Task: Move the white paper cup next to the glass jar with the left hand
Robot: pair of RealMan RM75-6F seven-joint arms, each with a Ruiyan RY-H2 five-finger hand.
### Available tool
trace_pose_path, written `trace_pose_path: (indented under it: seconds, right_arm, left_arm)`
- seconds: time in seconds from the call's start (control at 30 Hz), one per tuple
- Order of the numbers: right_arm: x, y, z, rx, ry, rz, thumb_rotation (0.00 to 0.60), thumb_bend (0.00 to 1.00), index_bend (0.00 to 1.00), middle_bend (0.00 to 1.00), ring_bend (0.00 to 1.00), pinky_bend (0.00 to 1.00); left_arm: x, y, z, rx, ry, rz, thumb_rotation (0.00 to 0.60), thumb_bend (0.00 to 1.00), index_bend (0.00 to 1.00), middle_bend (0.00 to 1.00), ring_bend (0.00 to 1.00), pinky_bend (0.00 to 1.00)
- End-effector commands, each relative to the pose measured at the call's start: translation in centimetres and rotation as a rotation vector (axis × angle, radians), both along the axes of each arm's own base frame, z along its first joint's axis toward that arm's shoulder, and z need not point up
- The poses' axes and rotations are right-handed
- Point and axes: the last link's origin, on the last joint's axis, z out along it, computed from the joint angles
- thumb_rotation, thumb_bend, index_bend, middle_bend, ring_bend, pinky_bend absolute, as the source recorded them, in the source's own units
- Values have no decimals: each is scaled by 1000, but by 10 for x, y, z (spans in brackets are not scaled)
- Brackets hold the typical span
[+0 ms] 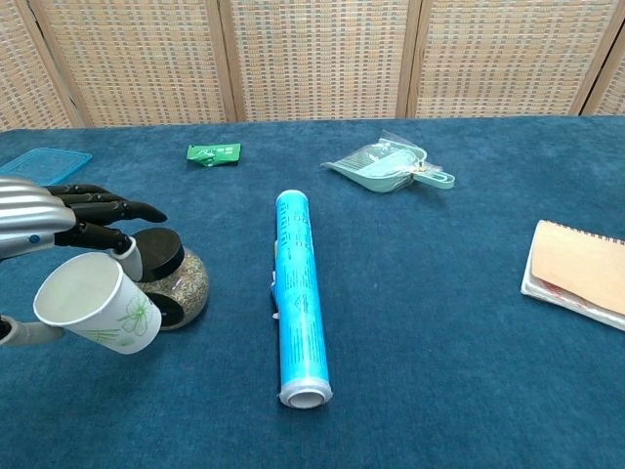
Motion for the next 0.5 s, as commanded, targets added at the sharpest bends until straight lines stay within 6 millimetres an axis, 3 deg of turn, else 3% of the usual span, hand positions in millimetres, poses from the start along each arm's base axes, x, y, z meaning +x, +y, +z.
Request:
trace_pose_path:
  seconds: [0.03,0.5]
  right_arm:
    - [0,0,0,0,0,0,600,4,0,0,0,0]
    - [0,0,1,-1,-2,-1,600,4,0,0,0,0]
  left_arm:
    - [1,2,-3,4,8,-4,600,296,274,0,0,0]
    - [1,1,-15,-9,41,-15,600,296,239,0,0,0]
